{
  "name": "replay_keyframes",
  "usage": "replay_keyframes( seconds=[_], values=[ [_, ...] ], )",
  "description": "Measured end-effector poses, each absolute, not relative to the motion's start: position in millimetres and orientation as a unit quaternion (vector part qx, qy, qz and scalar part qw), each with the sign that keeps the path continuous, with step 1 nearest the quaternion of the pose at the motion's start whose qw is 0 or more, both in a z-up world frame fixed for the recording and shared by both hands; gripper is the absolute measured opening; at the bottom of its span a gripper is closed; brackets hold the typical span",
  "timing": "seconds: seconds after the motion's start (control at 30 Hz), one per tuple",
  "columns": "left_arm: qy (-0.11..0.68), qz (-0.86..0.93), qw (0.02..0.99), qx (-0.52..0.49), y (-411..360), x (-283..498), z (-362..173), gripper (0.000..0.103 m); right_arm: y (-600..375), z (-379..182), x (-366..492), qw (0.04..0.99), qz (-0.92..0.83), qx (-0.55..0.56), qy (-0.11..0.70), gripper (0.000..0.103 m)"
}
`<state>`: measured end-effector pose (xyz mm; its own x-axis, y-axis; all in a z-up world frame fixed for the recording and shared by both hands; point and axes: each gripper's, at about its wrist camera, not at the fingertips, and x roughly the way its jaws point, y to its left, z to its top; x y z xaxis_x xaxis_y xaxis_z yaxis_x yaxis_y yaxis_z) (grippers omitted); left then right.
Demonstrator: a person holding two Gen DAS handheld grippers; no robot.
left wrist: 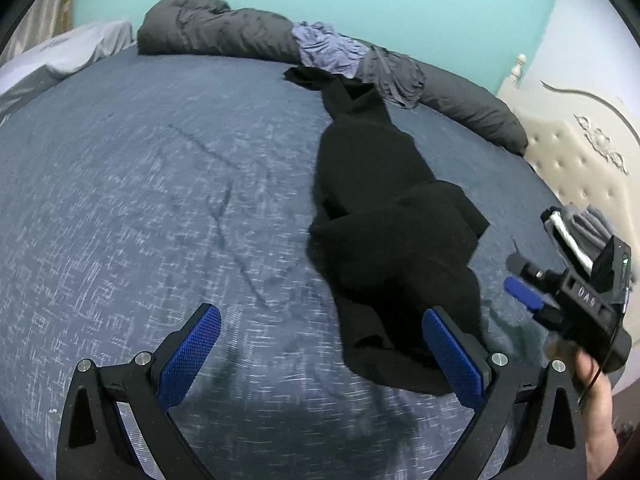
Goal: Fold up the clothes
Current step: 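Grasp the garment's hem with the left tool beside the right tool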
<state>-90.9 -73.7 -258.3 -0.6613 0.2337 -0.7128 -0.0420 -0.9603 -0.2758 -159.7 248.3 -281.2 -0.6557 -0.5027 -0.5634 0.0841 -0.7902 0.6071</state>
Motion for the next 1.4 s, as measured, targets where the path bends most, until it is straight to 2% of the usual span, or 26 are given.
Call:
replay_keyframes(
  seconds=[0.13,0.3,0.53,0.6,0.73,0.83,0.9,1.17,1.4],
  values=[
    [-0.109,0.901,0.096,-0.409,-58,-94,-259,0.103,244,-280,-155,0.197,-0.851,0.390,-0.290,0.064],
    [-0.101,0.897,0.112,-0.415,-44,-99,-262,0.102,231,-280,-155,0.233,-0.852,0.395,-0.254,0.064],
    [-0.090,0.895,0.127,-0.418,-26,-104,-264,0.100,250,-303,-156,0.221,-0.842,0.417,-0.263,0.064],
    [-0.094,0.894,0.130,-0.419,-25,-109,-264,0.092,256,-301,-155,0.219,-0.844,0.411,-0.265,0.064],
    [-0.090,0.889,0.134,-0.428,-19,-119,-268,0.085,262,-298,-156,0.221,-0.848,0.402,-0.265,0.064],
    [-0.082,0.884,0.145,-0.436,-11,-121,-272,0.070,263,-303,-159,0.220,-0.845,0.407,-0.268,0.064],
    [-0.066,0.884,0.153,-0.436,-5,-120,-272,0.057,263,-303,-159,0.220,-0.844,0.408,-0.269,0.064],
    [-0.060,0.881,0.159,-0.441,-10,-129,-277,0.027,263,-300,-161,0.229,-0.843,0.402,-0.275,0.064],
    [-0.089,0.891,0.137,-0.422,-43,-136,-267,0.016,240,-302,-162,0.257,-0.832,0.416,-0.263,0.064]
  ],
)
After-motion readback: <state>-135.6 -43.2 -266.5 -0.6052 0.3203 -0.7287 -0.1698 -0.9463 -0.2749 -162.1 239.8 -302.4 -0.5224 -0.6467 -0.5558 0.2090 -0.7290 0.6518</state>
